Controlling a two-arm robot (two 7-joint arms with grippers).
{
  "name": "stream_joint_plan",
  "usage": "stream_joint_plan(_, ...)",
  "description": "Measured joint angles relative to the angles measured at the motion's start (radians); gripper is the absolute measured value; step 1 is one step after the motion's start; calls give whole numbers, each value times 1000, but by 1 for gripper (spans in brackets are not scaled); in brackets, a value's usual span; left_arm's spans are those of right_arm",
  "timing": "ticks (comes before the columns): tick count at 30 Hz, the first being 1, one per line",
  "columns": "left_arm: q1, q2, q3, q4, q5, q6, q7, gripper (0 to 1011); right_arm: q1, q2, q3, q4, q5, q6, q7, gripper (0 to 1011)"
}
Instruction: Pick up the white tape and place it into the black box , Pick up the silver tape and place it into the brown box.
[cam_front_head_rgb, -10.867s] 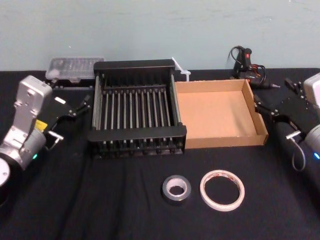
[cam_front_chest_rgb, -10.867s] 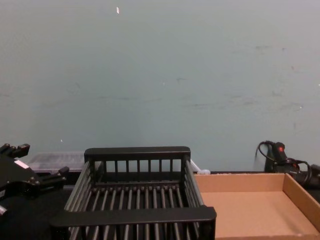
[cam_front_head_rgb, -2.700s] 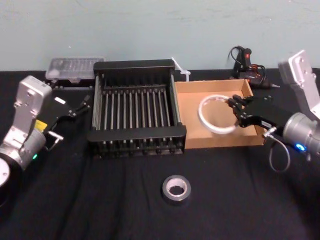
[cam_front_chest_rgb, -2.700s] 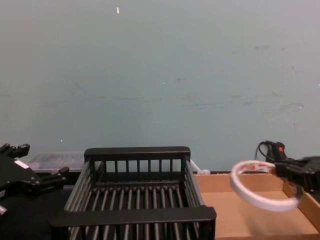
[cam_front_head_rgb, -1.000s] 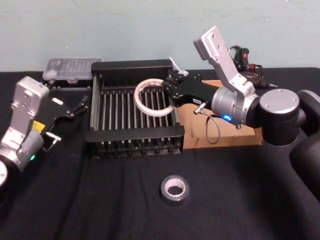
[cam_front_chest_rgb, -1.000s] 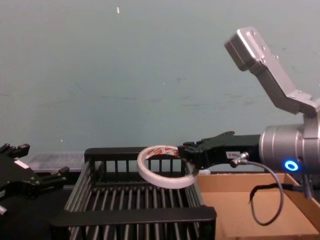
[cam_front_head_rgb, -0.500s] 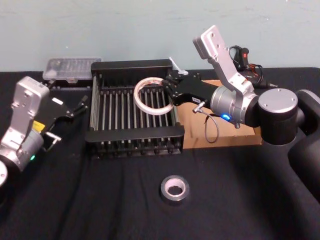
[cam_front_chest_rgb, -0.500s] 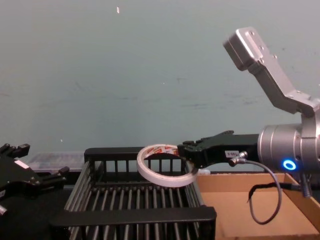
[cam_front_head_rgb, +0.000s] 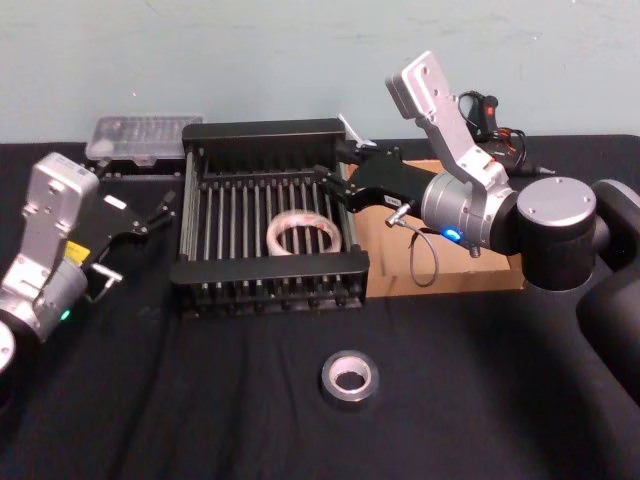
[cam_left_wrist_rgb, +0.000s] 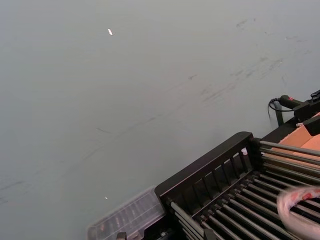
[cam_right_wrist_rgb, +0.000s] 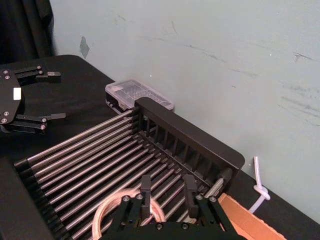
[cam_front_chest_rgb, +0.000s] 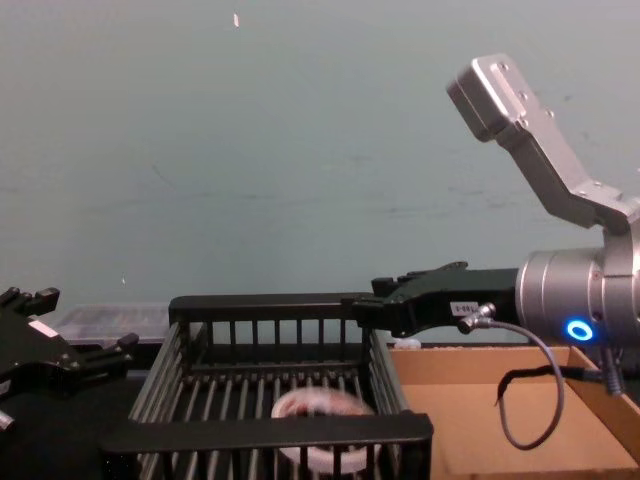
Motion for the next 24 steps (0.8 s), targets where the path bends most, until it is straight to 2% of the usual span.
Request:
stream_joint_plan(5, 0, 0, 0, 0, 0, 0, 0, 1001, 0, 0, 0, -1, 0, 0, 0, 556)
stream_joint_plan(6, 0, 0, 0, 0, 0, 0, 0, 1001, 0, 1, 0, -1, 0, 1, 0, 616)
stream_joint_plan(8, 0, 0, 0, 0, 0, 0, 0, 1001, 0, 1, 0, -1, 0, 1, 0, 648)
stream_joint_plan(14, 0, 0, 0, 0, 0, 0, 0, 1001, 0, 1, 0, -1, 1, 1, 0, 864)
stream_joint_plan(20, 0, 0, 0, 0, 0, 0, 0, 1001, 0, 1, 0, -1, 1, 1, 0, 992)
stream_joint_plan(24, 0, 0, 0, 0, 0, 0, 0, 1001, 0, 1, 0, -1, 1, 1, 0, 1002)
